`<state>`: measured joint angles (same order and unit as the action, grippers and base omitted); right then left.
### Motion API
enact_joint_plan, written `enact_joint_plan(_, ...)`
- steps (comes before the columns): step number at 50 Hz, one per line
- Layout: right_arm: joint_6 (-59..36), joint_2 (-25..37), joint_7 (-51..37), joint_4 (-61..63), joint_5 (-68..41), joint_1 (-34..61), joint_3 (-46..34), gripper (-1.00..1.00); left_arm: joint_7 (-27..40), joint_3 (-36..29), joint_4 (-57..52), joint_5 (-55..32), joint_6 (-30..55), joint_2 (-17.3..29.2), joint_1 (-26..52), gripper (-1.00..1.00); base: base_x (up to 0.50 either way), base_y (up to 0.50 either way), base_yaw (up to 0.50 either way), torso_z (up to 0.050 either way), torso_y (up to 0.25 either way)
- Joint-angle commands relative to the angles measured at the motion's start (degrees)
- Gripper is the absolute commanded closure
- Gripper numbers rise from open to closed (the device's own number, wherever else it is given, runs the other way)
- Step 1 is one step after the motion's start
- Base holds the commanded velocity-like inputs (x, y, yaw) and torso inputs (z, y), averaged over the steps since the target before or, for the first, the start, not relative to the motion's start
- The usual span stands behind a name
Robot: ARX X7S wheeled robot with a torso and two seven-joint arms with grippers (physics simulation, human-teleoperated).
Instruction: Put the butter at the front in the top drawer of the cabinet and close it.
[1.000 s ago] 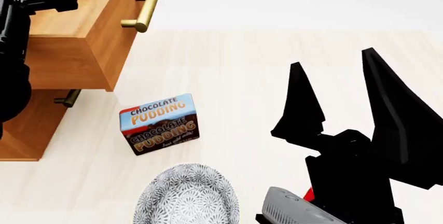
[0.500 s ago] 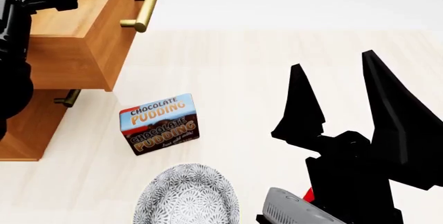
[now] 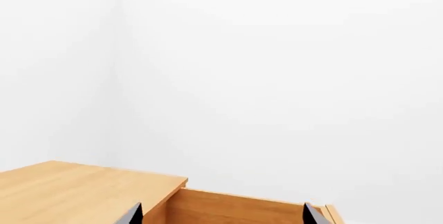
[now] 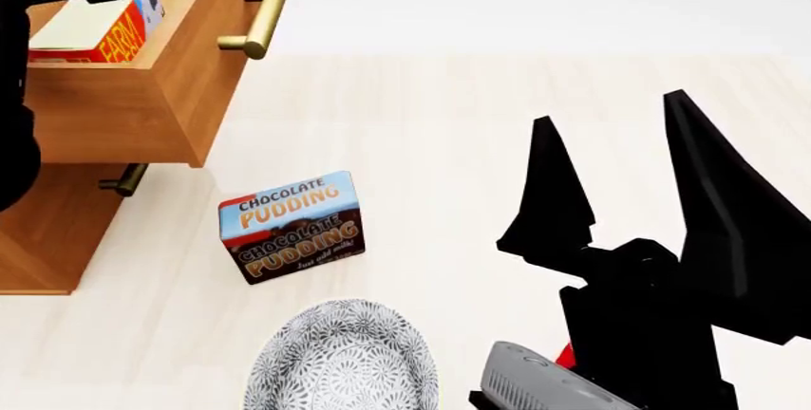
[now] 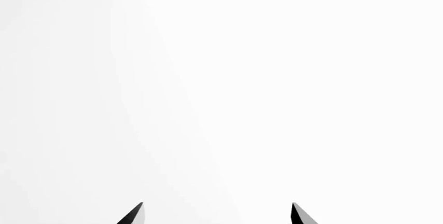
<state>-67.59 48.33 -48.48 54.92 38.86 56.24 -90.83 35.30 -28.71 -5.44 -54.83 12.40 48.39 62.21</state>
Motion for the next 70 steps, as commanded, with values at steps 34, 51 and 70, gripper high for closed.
enact_joint_plan(34, -0.02, 0.6, 1.73, 1.06, 2.67, -1.64, 1.57, -1.0, 7.4, 0.99, -31.73, -9.82, 5.46, 3.94, 2.9, -1.0, 0.0, 0.0, 0.0, 0.0, 0.0)
enact_joint_plan(51, 0.21, 0.97, 1.8, 1.03, 3.41, -3.13, 2.62, -1.0, 9.56, -5.88, -37.85, -9.35, 7.55, -6.33, 2.99, -1.0, 0.0, 0.0, 0.0, 0.0, 0.0)
enact_joint_plan(70, -0.33, 0.38, 3.68, 1.06, 5.31, -3.93, 3.14, -1.0, 4.78, -10.85, -32.35, -7.41, 6.71, -12.03, -0.61, -1.0, 0.0, 0.0, 0.0, 0.0, 0.0)
